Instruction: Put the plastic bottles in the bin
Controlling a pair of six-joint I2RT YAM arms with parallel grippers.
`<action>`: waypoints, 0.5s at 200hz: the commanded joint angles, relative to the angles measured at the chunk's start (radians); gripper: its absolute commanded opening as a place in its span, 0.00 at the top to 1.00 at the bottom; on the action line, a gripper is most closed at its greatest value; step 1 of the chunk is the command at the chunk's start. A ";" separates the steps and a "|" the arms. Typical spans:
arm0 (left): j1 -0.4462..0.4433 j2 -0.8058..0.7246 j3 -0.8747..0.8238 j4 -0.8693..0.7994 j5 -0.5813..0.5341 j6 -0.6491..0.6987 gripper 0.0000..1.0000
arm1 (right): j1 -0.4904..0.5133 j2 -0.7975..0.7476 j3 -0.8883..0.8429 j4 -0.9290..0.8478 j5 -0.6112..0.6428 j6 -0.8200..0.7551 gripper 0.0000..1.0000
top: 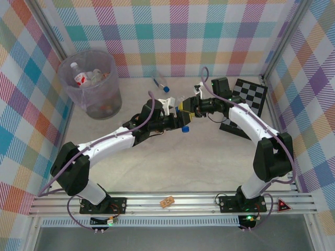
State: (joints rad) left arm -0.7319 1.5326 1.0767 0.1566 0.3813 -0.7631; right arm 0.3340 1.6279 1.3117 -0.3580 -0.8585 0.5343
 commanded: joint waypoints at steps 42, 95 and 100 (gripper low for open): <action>-0.012 0.008 0.035 0.017 -0.011 0.011 0.51 | 0.012 0.008 -0.003 0.016 -0.023 -0.003 0.52; -0.010 -0.025 0.033 -0.047 -0.030 0.046 0.53 | -0.004 -0.014 0.100 -0.128 0.042 -0.049 0.24; -0.008 -0.029 0.036 -0.057 -0.031 0.053 0.53 | -0.010 -0.018 0.111 -0.135 0.044 -0.053 0.23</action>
State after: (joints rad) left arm -0.7334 1.5326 1.0782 0.1402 0.3679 -0.7582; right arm 0.3351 1.6279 1.3468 -0.4156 -0.8402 0.5228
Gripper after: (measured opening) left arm 0.523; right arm 0.749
